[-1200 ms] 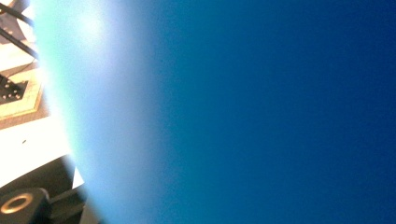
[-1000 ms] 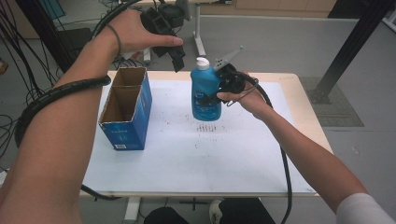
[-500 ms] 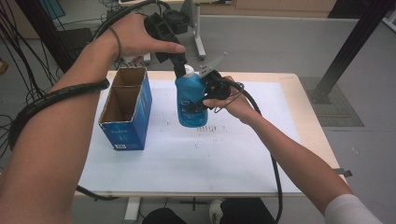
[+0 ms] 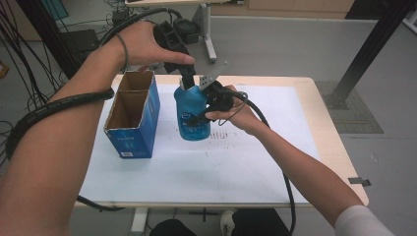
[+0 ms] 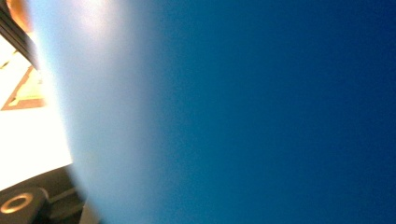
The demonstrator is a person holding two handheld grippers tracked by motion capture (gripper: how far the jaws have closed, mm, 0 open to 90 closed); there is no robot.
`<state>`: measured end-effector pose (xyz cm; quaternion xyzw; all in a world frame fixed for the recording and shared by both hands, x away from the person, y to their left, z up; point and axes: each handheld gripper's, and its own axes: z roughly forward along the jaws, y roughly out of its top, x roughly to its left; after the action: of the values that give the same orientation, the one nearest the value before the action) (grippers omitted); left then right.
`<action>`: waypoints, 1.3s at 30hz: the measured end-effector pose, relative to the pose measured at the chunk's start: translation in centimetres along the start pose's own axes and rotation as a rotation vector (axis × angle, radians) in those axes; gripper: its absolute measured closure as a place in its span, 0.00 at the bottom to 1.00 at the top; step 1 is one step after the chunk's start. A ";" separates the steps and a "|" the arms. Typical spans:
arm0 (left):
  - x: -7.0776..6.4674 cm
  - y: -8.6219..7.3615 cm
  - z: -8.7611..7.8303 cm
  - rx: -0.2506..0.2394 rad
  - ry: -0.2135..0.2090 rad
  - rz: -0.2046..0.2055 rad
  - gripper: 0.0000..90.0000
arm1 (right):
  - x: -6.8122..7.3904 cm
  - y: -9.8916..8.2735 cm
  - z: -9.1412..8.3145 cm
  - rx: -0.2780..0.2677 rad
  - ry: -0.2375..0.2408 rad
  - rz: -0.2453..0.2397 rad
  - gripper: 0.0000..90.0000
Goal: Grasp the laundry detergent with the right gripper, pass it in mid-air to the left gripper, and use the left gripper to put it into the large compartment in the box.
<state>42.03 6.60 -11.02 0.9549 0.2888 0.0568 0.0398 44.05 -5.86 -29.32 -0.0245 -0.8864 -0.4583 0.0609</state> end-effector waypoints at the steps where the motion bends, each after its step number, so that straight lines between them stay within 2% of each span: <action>1: 0.0 0.0 0.0 0.000 0.000 0.000 0.07 | 0.1 -0.1 0.0 -0.002 0.003 0.004 0.49; 16: -1.1 0.7 1.7 0.036 -0.016 0.052 0.07 | 0.9 -0.2 -0.2 -0.022 0.027 -0.029 0.49; 32: -1.9 1.1 3.1 0.057 -0.053 0.088 0.07 | 1.8 0.2 -0.5 -0.040 0.048 -0.071 0.49; 39: -2.5 1.2 4.0 0.061 -0.080 0.118 0.06 | 2.1 0.2 -1.1 -0.057 0.058 -0.096 0.49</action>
<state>41.19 4.06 -15.09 0.9725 0.2318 0.0120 0.0188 42.10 -6.67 -28.20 0.0295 -0.8710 -0.4863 0.0640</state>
